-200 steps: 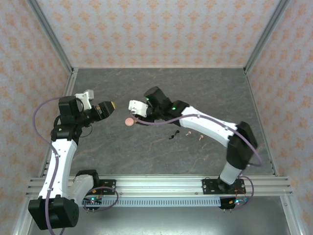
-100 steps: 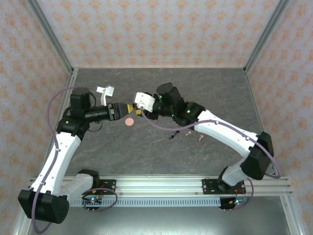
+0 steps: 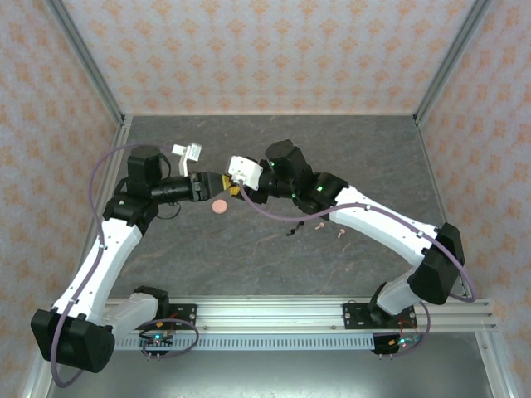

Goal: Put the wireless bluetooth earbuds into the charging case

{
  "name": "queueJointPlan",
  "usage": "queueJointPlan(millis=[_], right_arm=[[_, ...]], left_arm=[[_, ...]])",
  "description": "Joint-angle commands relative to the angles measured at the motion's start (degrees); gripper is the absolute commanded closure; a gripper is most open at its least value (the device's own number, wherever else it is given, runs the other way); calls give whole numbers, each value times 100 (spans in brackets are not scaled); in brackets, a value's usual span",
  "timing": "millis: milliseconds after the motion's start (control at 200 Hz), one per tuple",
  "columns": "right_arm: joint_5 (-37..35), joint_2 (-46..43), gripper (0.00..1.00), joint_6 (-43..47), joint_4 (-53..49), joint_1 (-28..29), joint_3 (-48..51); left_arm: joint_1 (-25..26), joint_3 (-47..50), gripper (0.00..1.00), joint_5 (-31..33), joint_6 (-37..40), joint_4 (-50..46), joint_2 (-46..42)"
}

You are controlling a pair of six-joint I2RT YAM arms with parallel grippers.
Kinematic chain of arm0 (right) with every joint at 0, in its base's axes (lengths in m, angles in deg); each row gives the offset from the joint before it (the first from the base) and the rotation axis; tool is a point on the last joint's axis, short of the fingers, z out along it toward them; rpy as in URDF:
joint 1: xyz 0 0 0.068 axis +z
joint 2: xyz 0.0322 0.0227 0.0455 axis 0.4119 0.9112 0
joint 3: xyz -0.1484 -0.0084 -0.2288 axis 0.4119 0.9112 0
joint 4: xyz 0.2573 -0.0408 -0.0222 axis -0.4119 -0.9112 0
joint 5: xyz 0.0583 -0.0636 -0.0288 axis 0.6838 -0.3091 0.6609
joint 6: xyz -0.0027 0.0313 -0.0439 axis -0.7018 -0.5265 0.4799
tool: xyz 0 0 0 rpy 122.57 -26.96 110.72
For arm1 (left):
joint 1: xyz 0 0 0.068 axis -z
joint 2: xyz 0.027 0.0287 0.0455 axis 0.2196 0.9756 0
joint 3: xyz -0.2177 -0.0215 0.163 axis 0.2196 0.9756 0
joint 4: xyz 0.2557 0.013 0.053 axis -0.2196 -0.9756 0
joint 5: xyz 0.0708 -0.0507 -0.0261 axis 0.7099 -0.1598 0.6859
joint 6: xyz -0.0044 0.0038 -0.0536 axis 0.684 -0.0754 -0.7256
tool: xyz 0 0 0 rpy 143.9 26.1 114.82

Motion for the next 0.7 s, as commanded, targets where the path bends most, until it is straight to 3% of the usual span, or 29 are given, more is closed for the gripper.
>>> queueJointPlan(millis=[0, 485, 611, 696], right_arm=[[202, -46, 50, -169, 301, 41, -32], [173, -10, 47, -342, 207, 59, -106], [-80, -104, 43, -518, 94, 42, -111], [-436, -289, 34, -717, 64, -4, 41]], left_arm=[[64, -103, 53, 32, -44, 231, 28], [250, -86, 79, 154, -108, 405, 136], [261, -79, 81, 300, -60, 422, 97], [273, -30, 82, 500, -15, 515, 20]])
